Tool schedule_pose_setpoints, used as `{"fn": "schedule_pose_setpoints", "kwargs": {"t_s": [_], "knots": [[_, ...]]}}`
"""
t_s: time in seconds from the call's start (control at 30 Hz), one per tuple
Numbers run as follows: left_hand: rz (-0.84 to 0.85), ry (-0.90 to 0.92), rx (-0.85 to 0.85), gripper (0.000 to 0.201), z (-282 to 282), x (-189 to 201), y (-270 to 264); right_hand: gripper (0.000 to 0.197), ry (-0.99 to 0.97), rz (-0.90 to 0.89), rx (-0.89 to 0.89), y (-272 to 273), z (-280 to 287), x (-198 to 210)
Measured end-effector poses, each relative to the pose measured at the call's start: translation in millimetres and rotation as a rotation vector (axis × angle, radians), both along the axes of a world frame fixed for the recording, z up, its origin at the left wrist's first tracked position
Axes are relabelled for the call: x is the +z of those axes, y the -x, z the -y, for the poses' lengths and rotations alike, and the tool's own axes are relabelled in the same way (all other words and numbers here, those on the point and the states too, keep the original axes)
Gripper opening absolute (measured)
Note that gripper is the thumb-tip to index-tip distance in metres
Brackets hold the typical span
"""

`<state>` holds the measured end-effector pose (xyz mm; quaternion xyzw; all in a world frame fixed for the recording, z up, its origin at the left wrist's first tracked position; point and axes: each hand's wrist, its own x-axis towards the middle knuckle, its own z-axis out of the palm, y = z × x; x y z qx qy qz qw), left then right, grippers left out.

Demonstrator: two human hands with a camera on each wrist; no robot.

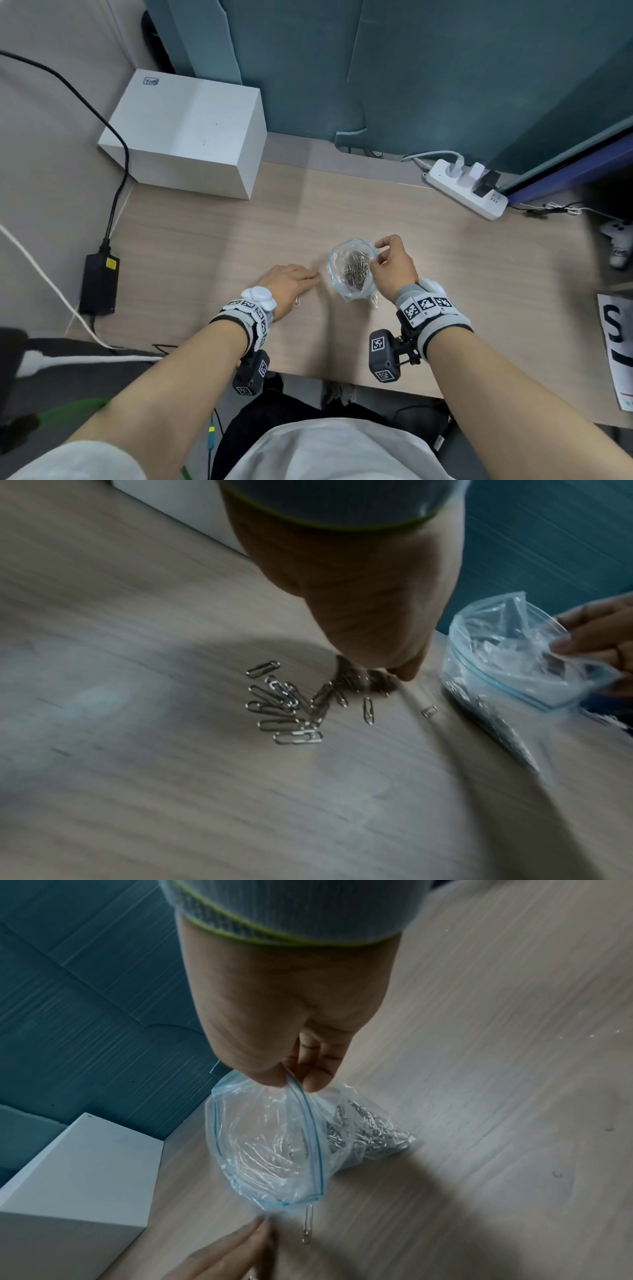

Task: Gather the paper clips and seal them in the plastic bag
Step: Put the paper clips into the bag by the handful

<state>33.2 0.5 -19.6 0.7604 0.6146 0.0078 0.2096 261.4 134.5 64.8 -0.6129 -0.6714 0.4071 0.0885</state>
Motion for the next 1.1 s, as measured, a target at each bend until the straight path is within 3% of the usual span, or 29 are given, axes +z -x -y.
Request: {"fn": "schedule_pose_setpoints", "kwargs": {"t_s": [0.1,0.17,0.3,0.43,0.53,0.7,0.77,1.1], "knots": [[-0.084,0.072,-0.172,0.07,-5.0,4.3,-19.5,0.027,-0.011,0.002,-0.001,-4.4,-3.7,4.7],[-0.125,0.099,-0.163,0.074,-3.5,9.7,-24.8,0.028,-0.014,-0.002,0.005,-7.6,-5.9,8.3],[-0.094,0.154,-0.032,0.073,13.6,17.5,-4.5,0.029,-0.007,-0.016,0.007,-9.9,-9.3,11.8],[0.041,0.032,0.165,0.042,39.3,23.8,16.3,0.028,0.022,-0.041,0.047,-6.5,-8.2,9.7],[0.059,0.119,0.29,0.036,51.0,23.7,15.9,0.027,0.034,-0.04,0.081,-2.2,-3.6,6.0],[0.073,0.188,0.405,0.069,70.5,17.1,8.9,0.026,0.062,-0.033,0.135,6.6,3.6,-0.5],[0.072,0.158,0.423,0.072,74.7,13.3,3.4,0.024,0.062,-0.033,0.153,7.7,4.4,-3.2],[0.034,0.049,0.504,0.023,66.6,8.7,-11.0,0.024,0.077,-0.041,0.179,9.5,9.0,-16.7]]}}
